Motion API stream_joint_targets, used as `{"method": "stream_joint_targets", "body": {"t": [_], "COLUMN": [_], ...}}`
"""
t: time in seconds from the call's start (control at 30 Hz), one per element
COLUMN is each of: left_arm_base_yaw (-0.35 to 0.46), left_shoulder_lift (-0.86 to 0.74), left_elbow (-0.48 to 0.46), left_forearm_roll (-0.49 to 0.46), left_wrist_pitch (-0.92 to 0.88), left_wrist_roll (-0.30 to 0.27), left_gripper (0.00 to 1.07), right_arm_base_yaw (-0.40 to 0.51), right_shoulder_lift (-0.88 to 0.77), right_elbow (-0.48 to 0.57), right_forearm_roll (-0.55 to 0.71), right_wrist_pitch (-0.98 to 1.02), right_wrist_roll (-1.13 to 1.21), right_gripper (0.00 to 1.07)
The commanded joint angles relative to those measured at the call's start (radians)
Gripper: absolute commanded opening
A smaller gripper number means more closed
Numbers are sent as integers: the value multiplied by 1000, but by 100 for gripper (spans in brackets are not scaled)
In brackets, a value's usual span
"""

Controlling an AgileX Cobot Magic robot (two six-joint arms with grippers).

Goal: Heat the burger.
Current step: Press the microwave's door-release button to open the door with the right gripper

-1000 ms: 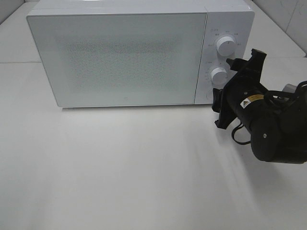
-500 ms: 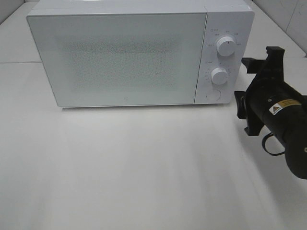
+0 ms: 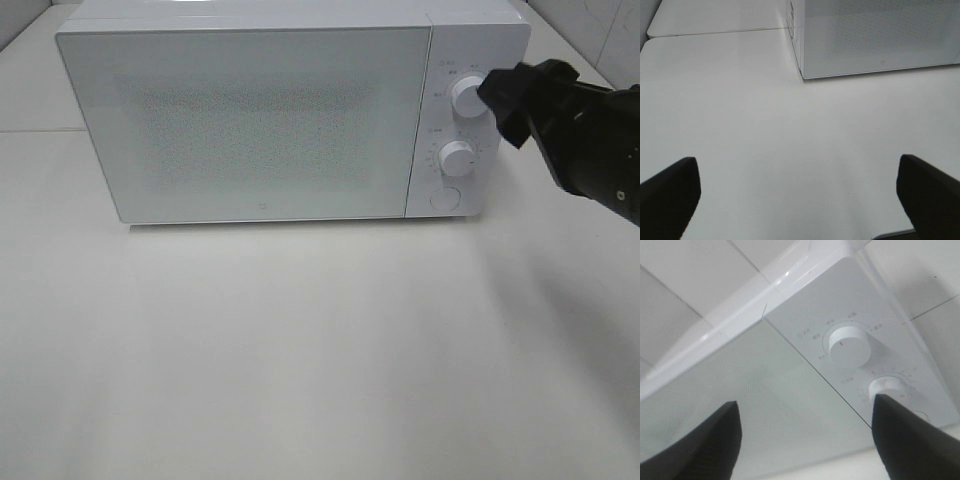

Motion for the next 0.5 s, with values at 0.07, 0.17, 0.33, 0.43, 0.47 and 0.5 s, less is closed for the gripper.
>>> {"method": "stream_joint_targets", "body": {"t": [0.07,0.17,0.33,0.43,0.47,0.5], "left_arm_base_yaw": [-4,-4,-4,-4,-4,-4], "left_shoulder_lift": [-19,-19,-19,-19,-19,-19], "left_elbow": [2,2,2,2,2,2], "left_forearm_roll": [-6,-6,-6,-6,-6,-6], "left_wrist_pitch": [-12,-12,-12,-12,-12,-12], "left_wrist_roll": [-6,-6,-6,-6,-6,-6], "left_gripper": [102,102,102,102,102,102], "right_arm_base_yaw": [-1,-2,-9,-69,-136,-136], "right_shoulder_lift": [-104,-168,-168,-142,-118,-118], "right_elbow": [-27,-88,-184,-260,-300,-300], "right_forearm_roll": [-16,-15,-57,-87,-93,-93], "right_wrist_pitch": [263,535,780,894,971,971], "right_wrist_roll": [-305,-510,-601,-569,-521,-521], "right_gripper": [72,72,72,72,73,73]}}
